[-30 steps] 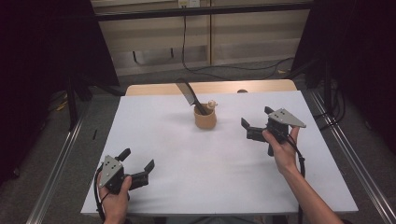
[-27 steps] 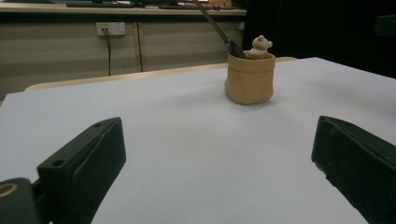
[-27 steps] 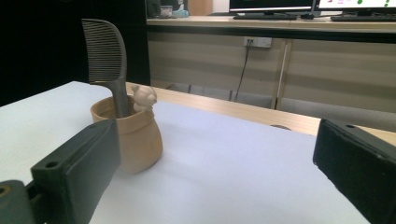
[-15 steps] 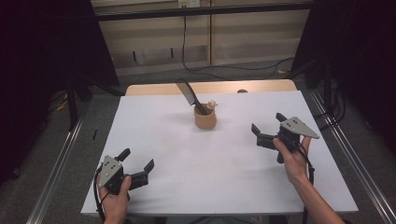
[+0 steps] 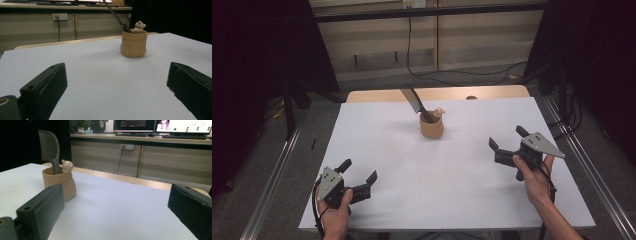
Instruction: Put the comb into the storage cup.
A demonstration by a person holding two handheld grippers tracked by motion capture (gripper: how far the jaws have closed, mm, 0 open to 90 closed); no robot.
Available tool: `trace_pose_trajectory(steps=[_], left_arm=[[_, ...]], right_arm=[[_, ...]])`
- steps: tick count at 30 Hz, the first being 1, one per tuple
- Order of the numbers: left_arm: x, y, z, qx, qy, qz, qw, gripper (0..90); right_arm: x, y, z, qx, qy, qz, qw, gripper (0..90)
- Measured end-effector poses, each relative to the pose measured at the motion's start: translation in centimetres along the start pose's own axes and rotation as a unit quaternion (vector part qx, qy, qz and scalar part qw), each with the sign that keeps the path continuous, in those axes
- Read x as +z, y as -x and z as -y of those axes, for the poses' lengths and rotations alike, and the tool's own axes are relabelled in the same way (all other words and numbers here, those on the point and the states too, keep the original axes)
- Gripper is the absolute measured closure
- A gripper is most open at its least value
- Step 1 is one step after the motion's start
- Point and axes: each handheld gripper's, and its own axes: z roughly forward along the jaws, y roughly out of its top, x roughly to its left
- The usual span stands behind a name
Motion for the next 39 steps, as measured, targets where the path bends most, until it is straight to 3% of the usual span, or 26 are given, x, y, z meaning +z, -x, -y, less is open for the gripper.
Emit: trace_pose_trajectory(steps=[19,39], left_arm=[[0.1,0.1,0.0,0.002,-0.003,0.003,1.0,3.0],[-0.1,0.1,0.0,0.006,-0.005,0.001,1.0,3.0]], right_arm=[[-3.1,1.0,0.6,-0.004,0.004,0.012,0.9999,0.0],[-6.0,2.0,1.8,-0.004,-0.005,0.047,0.9989,0.0]])
